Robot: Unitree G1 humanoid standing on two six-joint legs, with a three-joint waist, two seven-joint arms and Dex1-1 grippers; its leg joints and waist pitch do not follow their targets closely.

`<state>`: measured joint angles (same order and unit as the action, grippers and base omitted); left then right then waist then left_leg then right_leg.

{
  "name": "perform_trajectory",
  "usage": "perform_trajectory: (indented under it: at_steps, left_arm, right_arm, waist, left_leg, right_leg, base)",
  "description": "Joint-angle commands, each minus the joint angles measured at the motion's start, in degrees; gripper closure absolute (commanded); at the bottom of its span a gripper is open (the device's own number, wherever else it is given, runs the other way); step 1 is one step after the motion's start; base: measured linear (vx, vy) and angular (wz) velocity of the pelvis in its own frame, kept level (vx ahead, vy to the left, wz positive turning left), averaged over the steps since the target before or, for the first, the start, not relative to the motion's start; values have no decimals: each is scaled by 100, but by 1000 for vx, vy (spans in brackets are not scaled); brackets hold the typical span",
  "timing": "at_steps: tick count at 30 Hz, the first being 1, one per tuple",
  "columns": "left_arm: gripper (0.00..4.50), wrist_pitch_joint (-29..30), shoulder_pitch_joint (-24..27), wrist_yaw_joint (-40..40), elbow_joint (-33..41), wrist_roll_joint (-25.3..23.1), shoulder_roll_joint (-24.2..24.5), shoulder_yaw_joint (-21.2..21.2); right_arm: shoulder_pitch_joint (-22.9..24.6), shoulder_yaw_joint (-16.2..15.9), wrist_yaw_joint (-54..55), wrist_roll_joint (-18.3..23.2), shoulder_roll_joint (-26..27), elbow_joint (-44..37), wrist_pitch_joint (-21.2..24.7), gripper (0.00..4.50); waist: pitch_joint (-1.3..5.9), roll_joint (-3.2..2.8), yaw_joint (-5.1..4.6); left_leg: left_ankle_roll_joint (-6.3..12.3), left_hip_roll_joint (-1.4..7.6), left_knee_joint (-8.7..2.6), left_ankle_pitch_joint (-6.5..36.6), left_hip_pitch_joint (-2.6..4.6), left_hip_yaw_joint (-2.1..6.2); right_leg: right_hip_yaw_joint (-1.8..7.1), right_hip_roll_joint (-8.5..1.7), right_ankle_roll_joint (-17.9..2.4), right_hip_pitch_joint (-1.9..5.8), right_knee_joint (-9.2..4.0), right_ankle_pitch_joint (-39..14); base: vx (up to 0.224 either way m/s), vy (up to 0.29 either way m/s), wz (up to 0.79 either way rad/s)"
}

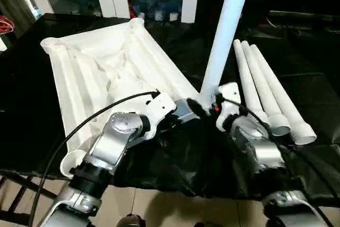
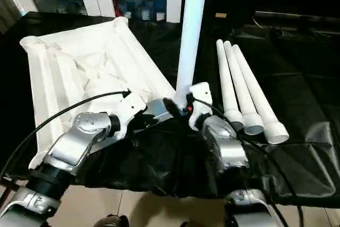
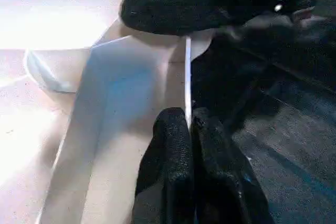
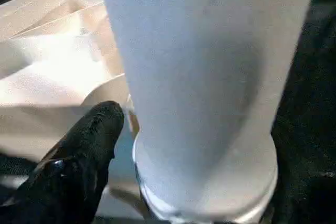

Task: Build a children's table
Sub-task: Rotate leg to tighten

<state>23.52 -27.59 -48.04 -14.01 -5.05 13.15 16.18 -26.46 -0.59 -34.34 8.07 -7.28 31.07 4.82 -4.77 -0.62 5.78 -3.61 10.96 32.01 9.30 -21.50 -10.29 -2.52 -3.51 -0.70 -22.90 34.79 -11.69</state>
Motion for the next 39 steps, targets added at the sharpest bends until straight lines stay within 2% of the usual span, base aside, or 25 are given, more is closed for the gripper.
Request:
perform_trajectory:
  at_steps: [1, 4, 5, 8, 14, 17, 19, 21, 26, 31, 35, 37, 39]
  left_arm:
    - [450, -250, 11, -444, 169, 329, -23, 264]
    - [450, -481, -2, -933, 113, 380, 263, 313]
    - [450, -512, -7, -1059, 105, 404, 327, 318]
    - [450, -640, -62, -1473, 2, 486, 528, 311]
    - [450, -817, -120, -2172, -156, 799, 745, 271]
    - [450, -891, -155, -2581, -255, 880, 887, 311]
    - [450, -936, -177, -2718, -307, 888, 946, 334]
    - [450, -1022, -227, -2895, -424, 887, 1018, 371]
    - [450, -1178, -303, -2760, -622, 782, 1004, 317]
    - [450, -1245, -294, -2437, -713, 701, 903, 242]
    - [450, -1184, -314, -1842, -839, 574, 720, 120]
    - [450, -1145, -324, -1323, -896, 479, 545, 11]
    - [450, -1020, -311, -938, -839, 407, 400, -54]
  right_arm:
    - [282, -662, -916, 100, -8, -197, 192, 59]
    - [530, -884, -1631, 185, -405, -647, 115, 59]
    - [588, -929, -1806, 216, -502, -751, 123, 59]
    - [773, -1047, -2487, 372, -864, -1120, 291, 59]
    - [978, -1264, -3355, 549, -1395, -1600, 597, 59]
    - [1028, -1363, -3632, 565, -1574, -1770, 631, 91]
    - [1038, -1395, -3703, 567, -1622, -1827, 664, 94]
    - [1055, -1452, -3813, 565, -1694, -1922, 730, 115]
    - [1122, -1505, -3805, 504, -1699, -1968, 718, 163]
    - [1150, -1444, -3524, 466, -1546, -1880, 703, 170]
    - [1082, -1291, -2874, 359, -1211, -1580, 733, 172]
    - [956, -1130, -2181, 242, -866, -1229, 769, 173]
    - [801, -988, -1492, 112, -524, -853, 696, 173]
  waist:
    - [341, 6, 19]
    - [342, 4, 43]
    - [336, -2, 33]
    - [327, -5, 63]
    - [334, -4, 184]
    - [327, 6, 217]
    - [329, 9, 218]
    - [336, -2, 227]
    - [351, -9, 244]
    - [358, -2, 258]
    - [317, -3, 230]
    - [272, -1, 191]
    - [282, 13, 166]
  left_leg:
    - [358, 203, -313, 958, 42, 71]
    - [431, 207, -310, 944, 47, 77]
    - [423, 218, -316, 1000, 51, 70]
    - [409, 220, -319, 1067, 64, 73]
    - [421, 256, -309, 1087, 73, 65]
    - [389, 249, -314, 1145, 69, 70]
    - [377, 244, -312, 1148, 62, 71]
    - [368, 249, -312, 1121, 75, 72]
    - [339, 252, -302, 1131, 78, 73]
    - [313, 250, -302, 1151, 74, 76]
    - [149, 250, -357, 1551, 105, 95]
    - [-2, 242, -389, 1876, 146, 115]
    - [-49, 237, -408, 1929, 141, 141]
  right_leg:
    - [249, -427, -1238, 282, -392, -293]
    - [239, -424, -1226, 294, -394, -313]
    - [243, -431, -1270, 272, -401, -376]
    - [243, -426, -1280, 276, -418, -542]
    - [247, -436, -1308, 259, -396, -575]
    - [246, -453, -1277, 256, -413, -776]
    - [246, -456, -1270, 259, -411, -815]
    - [244, -443, -1263, 249, -404, -790]
    - [241, -452, -1356, 255, -382, -608]
    - [242, -464, -1320, 264, -396, -758]
    - [250, -493, -1157, 245, -479, -1611]
    - [255, -513, -1015, 203, -549, -2316]
    - [252, -534, -919, 234, -563, -2555]
  base:
    - [0, 0, 0]
    - [0, 0, 0]
    - [0, 0, 0]
    - [0, 0, 0]
    - [0, 0, 0]
    - [0, 0, 0]
    - [0, 0, 0]
    - [0, 0, 0]
    - [0, 0, 0]
    - [0, 0, 0]
    - [0, 0, 0]
    - [0, 0, 0]
    - [0, 0, 0]
